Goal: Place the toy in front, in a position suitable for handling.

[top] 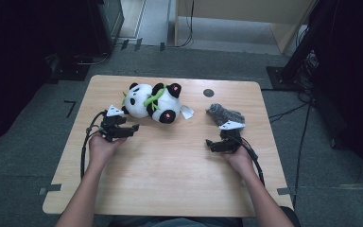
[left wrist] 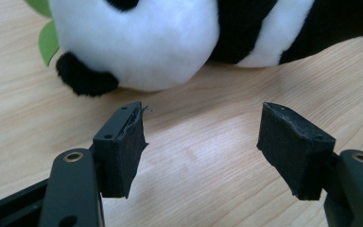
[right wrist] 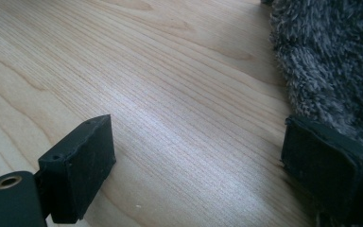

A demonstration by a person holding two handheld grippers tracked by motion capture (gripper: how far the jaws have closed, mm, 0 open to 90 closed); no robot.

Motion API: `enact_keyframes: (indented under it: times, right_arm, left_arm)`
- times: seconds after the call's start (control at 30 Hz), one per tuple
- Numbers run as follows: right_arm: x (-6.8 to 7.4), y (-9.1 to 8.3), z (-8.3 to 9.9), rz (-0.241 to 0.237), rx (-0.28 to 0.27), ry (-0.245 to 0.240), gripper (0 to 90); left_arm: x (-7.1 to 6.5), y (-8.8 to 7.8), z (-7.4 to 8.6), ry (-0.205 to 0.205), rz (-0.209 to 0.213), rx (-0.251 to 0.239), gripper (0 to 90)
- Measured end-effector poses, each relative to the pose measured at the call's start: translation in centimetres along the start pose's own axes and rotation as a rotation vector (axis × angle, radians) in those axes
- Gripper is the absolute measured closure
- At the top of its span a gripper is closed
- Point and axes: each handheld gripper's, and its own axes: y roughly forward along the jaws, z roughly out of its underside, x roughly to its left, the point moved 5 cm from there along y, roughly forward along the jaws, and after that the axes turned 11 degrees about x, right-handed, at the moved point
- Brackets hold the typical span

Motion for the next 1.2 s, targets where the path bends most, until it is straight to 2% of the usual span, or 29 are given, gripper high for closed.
enact_keyframes:
  times: [0.2,0.3,0.53,0.67,0.9,1.07,1.2]
  right_arm:
    - [0.0,0.0,0.0,0.0,0.002,-0.001,10.3]
    - [0.0,0.0,0.0,-0.002,0.001,-0.002,10.4]
    - [0.0,0.0,0.0,-0.001,0.0,-0.005,10.3]
    - [0.0,0.0,0.0,-0.004,-0.002,-0.009,10.6]
    - [0.0,0.0,0.0,-0.004,-0.002,-0.011,10.7]
    - [0.0,0.0,0.0,-0.003,-0.002,-0.009,10.6]
    - [0.0,0.0,0.0,-0.003,-0.002,-0.008,10.6]
  left_arm:
    - [-0.9,-0.8,-2.3,0.037,0.001,-0.023,32.3]
    - [-1.3,-0.9,-3.2,0.058,0.003,-0.018,32.3]
    - [-1.3,-0.5,-4.5,0.064,0.004,-0.011,34.2]
    - [-1.3,-0.3,-5.4,0.064,0.006,-0.023,36.4]
    - [-1.3,-0.1,-6.7,0.072,0.019,-0.044,46.2]
    - [-1.2,0.1,-7.6,0.076,0.078,-0.043,53.0]
    - [-0.9,0.7,-7.8,0.079,0.067,-0.057,57.9]
